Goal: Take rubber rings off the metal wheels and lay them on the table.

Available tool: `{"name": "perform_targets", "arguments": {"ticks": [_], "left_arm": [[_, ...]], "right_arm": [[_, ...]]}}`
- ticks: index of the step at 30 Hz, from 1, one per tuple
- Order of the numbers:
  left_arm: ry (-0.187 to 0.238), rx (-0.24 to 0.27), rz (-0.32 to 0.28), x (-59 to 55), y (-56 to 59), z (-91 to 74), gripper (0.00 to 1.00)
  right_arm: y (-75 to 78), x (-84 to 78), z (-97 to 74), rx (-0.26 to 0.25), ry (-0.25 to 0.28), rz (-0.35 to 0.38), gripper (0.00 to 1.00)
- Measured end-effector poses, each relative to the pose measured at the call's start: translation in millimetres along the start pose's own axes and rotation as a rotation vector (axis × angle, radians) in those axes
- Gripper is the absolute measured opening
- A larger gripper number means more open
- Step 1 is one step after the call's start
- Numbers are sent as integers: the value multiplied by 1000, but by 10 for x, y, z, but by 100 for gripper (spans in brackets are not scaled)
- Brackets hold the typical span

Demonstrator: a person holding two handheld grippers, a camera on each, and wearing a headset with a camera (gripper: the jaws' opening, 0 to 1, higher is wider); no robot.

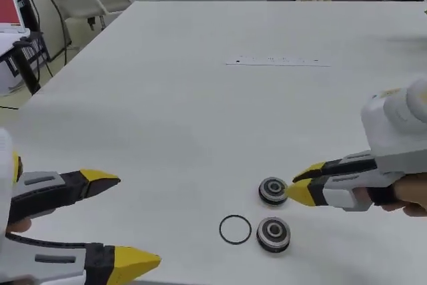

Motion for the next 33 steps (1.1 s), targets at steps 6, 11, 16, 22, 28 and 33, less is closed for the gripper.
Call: {"name": "perform_targets", "arguments": {"ticks": [6, 11, 16, 22, 28, 33], "left_arm": [[19, -31, 95, 203, 12, 87, 70], [80, -83, 174, 539, 78, 230, 70], [127, -139, 212, 765, 141, 399, 70], [122, -198, 237, 818, 207, 626, 69], [134, -335, 245, 889, 416, 910, 62], [138, -388, 259, 861, 477, 1116, 61]], "right_arm": [[-29, -83, -1, 42, -41, -27, 13], [-48, -184, 14, 66, -91, -57, 13], [-33, -301, 5, 75, -138, -63, 13], [-69, -391, -7, 104, -179, -76, 13], [-49, -488, -13, 106, -227, -100, 14], [-87, -504, -7, 127, -228, -91, 15]]}}
Point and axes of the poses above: the centre of the closed fingertips' face, and the gripper's own axes: z roughly forward along the fingers, y roughly to its right, x roughly out of its top, the point moved 1 cm from there along -z, roughly backward along the fingers, and after that the axes turned 14 degrees about y, right-handed, at the moved point
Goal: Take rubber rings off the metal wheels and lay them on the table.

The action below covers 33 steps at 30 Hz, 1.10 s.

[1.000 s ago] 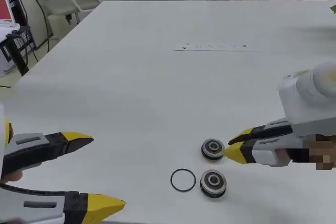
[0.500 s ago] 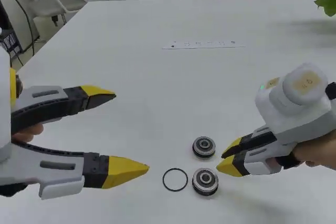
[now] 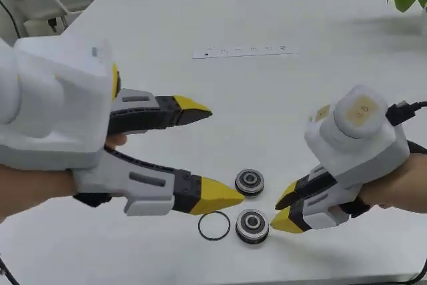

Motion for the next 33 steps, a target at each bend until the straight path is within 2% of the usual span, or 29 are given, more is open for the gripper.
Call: {"name": "perform_targets", "arguments": {"ticks": [5, 7, 8, 12, 15, 17, 21, 24, 30, 33], "left_arm": [[-7, -17, -30, -218, -32, 141, 55], [-34, -41, -50, -346, 10, 191, 53], [-76, -72, -61, -446, 63, 201, 52], [-86, -98, -81, -599, 155, 320, 47], [-128, -113, -70, -759, 240, 359, 42], [-140, -118, -72, -838, 283, 372, 40], [-162, -104, -96, -985, 287, 388, 38], [-188, -105, -84, -1079, 295, 397, 32], [-184, -112, -80, -1090, 325, 457, 21], [-204, -114, -87, -1142, 337, 455, 20]], "right_arm": [[21, -46, 6, -8, -14, -18, 19], [19, -50, 10, -4, -12, -10, 20], [10, -46, 12, 1, -9, -7, 19], [-6, -30, 24, 11, 1, -21, 21], [-30, -27, 42, 25, 9, -21, 21], [-59, -24, 52, 42, 16, -19, 23], [-95, -5, 63, 61, 25, -30, 24], [-112, -7, 74, 71, 27, -32, 23], [-168, 12, 105, 101, 36, -60, 22], [-178, 0, 114, 101, 26, -91, 20]]}}
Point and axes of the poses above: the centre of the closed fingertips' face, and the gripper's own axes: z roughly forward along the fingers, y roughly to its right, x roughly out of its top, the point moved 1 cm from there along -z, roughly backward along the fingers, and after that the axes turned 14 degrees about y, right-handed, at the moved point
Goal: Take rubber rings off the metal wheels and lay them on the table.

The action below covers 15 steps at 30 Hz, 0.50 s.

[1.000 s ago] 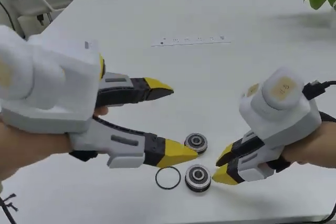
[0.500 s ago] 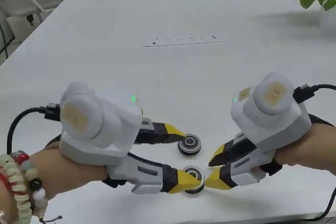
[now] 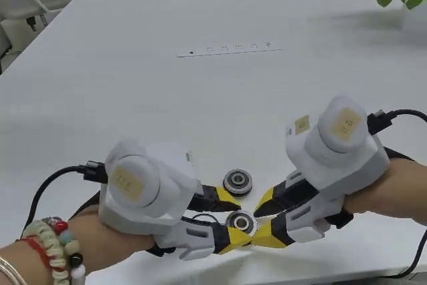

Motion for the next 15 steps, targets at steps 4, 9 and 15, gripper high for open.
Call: {"name": "perform_targets", "arguments": {"ticks": [4, 9, 15], "left_arm": [[-8, -1, 18, -37, -8, -19, 19], [15, 8, -5, -22, -14, -24, 18], [40, 13, -39, -23, -27, -28, 9]], "right_arm": [[1, -5, 4, 4, -2, -2, 20], [4, 3, 6, 3, 3, -2, 20], [-19, -20, 20, 13, -10, -10, 21]]}}
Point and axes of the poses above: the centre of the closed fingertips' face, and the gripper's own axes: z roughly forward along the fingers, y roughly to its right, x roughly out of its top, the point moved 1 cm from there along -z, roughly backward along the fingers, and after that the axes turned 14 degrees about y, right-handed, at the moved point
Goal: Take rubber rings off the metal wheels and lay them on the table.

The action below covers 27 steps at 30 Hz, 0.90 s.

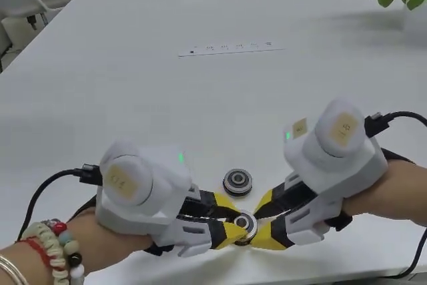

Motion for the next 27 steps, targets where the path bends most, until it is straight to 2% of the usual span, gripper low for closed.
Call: {"name": "perform_targets", "arguments": {"ticks": [2, 4, 11, 13, 15, 16, 23, 24, 25, 26, 27], "left_arm": [[0, 1, -1, 1, 0, 1, 8], [2, -4, 41, 4, -4, 2, 8], [14, 3, 25, -2, 0, 5, 8], [16, 4, 26, -2, 0, 7, 8], [19, 6, 23, -1, 3, 7, 8], [21, 7, 19, -3, 3, 8, 8], [28, 10, 15, -5, 7, 9, 8], [29, 10, 14, -6, 7, 9, 8], [28, 11, 15, -7, 7, 9, 8], [28, 11, 15, -8, 7, 8, 8], [28, 11, 16, -8, 8, 8, 8]], "right_arm": [[-3, 8, 7, 1, 5, 1, 21], [3, 12, 10, -1, 7, -1, 22], [14, -1, 24, -4, 7, -18, 20], [13, 3, 21, -1, 7, -41, 20], [22, 7, 9, 5, -7, -110, 18], [16, 10, 6, 6, -9, -120, 18], [21, -2, 4, 6, -8, -97, 17], [30, -13, 0, 1, -16, -97, 13], [60, -63, -36, 2, -52, -130, 7], [72, -72, -40, -16, -46, -92, 2], [52, -52, -23, -16, -25, -49, 1]]}}
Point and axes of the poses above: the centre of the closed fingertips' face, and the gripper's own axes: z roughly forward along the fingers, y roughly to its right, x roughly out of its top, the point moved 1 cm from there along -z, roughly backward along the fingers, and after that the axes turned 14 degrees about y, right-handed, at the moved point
